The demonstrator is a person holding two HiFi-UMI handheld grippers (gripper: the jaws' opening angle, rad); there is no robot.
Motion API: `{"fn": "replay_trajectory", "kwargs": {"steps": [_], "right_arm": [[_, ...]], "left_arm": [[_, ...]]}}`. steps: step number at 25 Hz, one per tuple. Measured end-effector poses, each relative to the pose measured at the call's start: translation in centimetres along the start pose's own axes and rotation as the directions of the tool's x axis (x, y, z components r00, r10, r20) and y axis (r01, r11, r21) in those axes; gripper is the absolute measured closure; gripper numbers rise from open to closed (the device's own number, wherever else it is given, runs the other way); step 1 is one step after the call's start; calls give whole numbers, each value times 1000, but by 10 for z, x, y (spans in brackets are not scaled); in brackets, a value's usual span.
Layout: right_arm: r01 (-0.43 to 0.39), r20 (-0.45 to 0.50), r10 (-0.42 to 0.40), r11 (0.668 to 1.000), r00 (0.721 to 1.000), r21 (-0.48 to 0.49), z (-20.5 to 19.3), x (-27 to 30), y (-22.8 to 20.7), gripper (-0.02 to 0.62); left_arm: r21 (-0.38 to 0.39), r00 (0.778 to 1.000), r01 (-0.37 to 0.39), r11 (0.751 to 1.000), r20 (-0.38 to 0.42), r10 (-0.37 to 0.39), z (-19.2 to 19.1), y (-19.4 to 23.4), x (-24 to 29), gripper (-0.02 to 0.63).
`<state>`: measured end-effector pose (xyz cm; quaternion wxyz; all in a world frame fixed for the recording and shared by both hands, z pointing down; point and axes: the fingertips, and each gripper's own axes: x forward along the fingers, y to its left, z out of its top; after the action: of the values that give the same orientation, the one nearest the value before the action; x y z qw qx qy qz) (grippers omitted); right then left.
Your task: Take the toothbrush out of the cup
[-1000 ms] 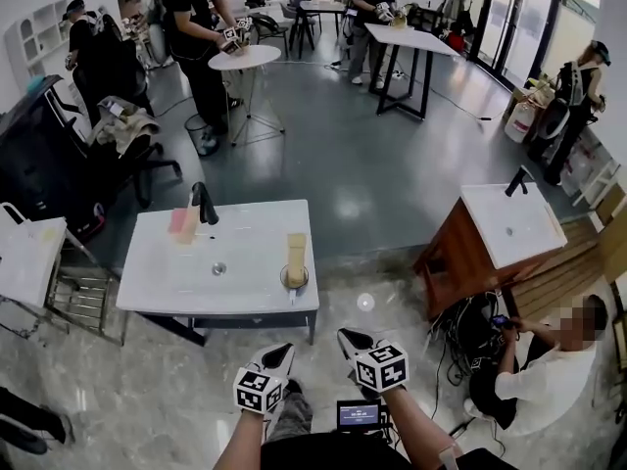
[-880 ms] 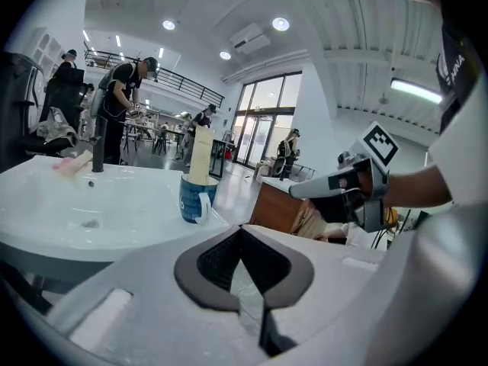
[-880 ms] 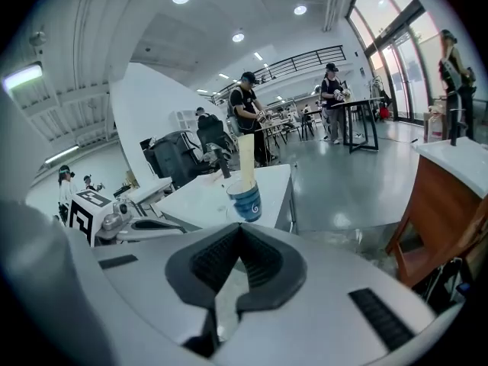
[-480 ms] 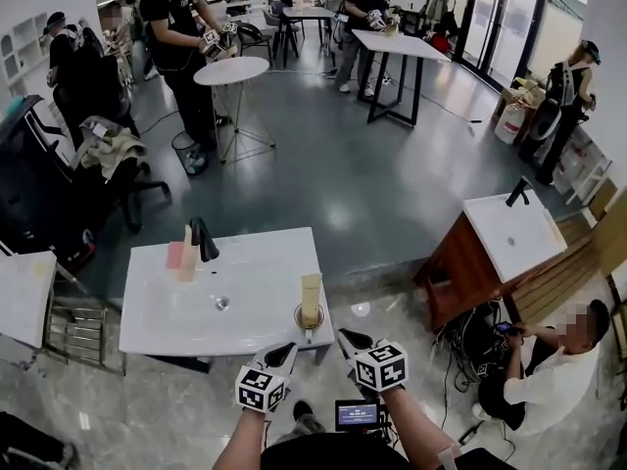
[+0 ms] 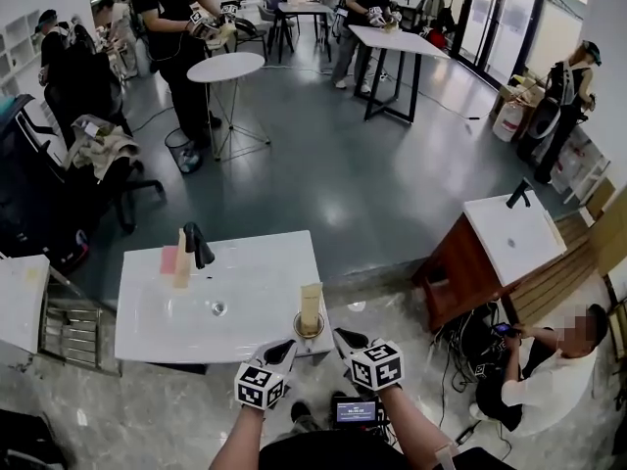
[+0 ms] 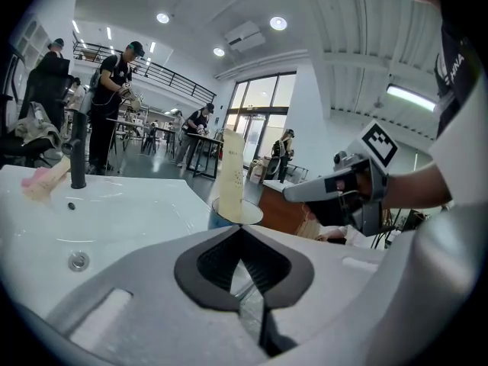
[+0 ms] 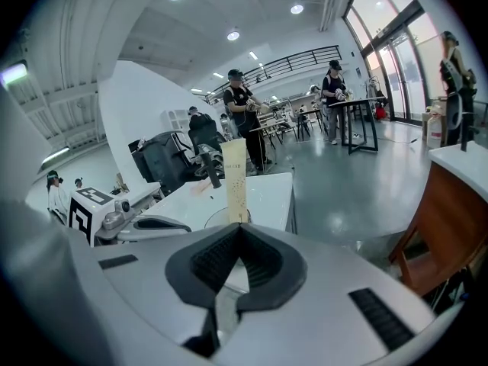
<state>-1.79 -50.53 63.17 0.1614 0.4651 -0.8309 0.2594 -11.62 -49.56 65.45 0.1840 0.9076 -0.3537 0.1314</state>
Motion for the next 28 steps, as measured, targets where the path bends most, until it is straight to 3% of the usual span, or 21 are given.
{"fn": "replay_trajectory", "kwargs": {"steps": [16, 28], "right_arm": [[-141, -28, 139, 988, 990, -70, 18, 10, 4, 586], [-157, -28, 156, 985, 987, -70, 19, 9, -1, 586]], "left_arm": [[-17, 991, -127, 992, 30, 127, 19, -2, 3, 597], [1, 991, -131, 991, 29, 130, 23, -6, 8, 596]]}}
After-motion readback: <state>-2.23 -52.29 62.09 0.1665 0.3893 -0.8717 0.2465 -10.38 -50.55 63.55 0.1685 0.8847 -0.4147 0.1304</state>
